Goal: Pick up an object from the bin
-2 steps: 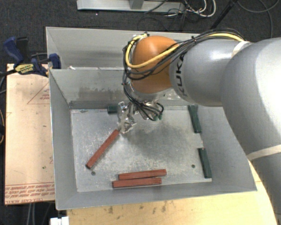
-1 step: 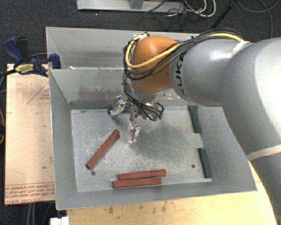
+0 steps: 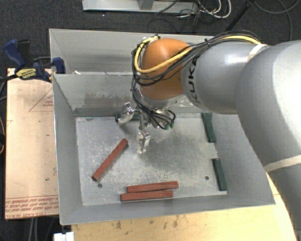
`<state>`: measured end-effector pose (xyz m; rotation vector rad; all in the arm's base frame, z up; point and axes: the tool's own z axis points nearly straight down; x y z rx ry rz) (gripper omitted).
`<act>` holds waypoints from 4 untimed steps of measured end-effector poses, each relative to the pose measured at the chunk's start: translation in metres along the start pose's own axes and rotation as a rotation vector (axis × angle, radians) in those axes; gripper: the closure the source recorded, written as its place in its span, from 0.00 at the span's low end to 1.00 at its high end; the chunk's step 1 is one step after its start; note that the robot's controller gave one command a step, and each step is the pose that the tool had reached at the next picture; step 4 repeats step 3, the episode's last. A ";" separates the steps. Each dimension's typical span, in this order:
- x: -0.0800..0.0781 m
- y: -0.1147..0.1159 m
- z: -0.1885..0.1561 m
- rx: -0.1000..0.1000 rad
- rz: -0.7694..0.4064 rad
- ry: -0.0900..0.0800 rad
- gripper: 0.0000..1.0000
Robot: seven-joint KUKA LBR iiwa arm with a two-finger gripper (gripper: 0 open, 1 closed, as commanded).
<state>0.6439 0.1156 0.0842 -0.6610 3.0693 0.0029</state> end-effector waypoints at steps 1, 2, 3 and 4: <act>-0.004 0.080 0.005 0.002 -0.302 -0.015 1.00; -0.004 0.080 0.005 0.002 -0.302 -0.016 1.00; -0.021 0.087 -0.180 0.004 -0.335 -0.011 1.00; -0.021 0.087 -0.180 0.004 -0.335 -0.011 1.00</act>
Offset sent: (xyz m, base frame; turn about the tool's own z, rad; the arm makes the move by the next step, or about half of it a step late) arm 0.0000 0.0000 0.0000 0.0000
